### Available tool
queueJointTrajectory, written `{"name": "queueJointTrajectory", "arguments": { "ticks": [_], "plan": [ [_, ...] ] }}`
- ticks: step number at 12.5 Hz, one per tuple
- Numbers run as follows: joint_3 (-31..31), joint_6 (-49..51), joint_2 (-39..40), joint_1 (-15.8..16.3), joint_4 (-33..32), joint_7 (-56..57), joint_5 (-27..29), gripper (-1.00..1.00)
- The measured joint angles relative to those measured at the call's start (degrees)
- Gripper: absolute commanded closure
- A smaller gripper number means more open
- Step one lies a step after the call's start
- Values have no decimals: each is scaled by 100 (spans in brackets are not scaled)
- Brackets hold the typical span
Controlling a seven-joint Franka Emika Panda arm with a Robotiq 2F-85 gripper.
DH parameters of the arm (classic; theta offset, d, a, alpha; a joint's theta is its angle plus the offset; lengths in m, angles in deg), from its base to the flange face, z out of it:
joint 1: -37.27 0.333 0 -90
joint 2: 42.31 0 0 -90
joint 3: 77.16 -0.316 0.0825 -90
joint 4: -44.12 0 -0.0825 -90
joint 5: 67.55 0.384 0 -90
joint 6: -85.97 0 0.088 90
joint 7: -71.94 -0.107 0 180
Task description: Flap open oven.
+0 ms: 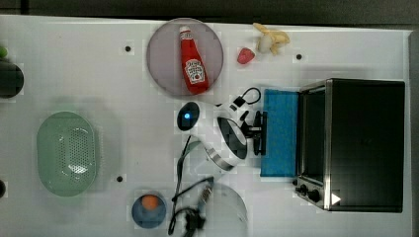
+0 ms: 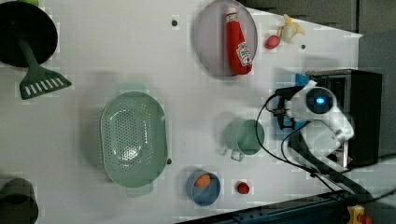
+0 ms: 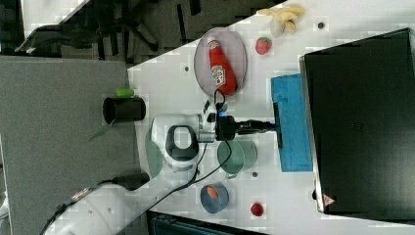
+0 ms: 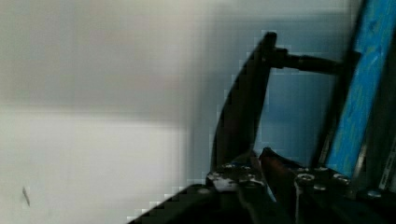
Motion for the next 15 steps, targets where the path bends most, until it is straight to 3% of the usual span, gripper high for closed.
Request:
{"name": "queueJointTrajectory", "arguments": {
  "ticks": [3,7,10,15],
  "plan": [
    [-27,366,492,269,235,-501,-118,65],
    [-25,470,448,420,392,-698,168,65],
    [32,341,-43,409,358,-737,1295,65],
    [62,585,-1838,387,481,-740,3191,65]
  ]
}}
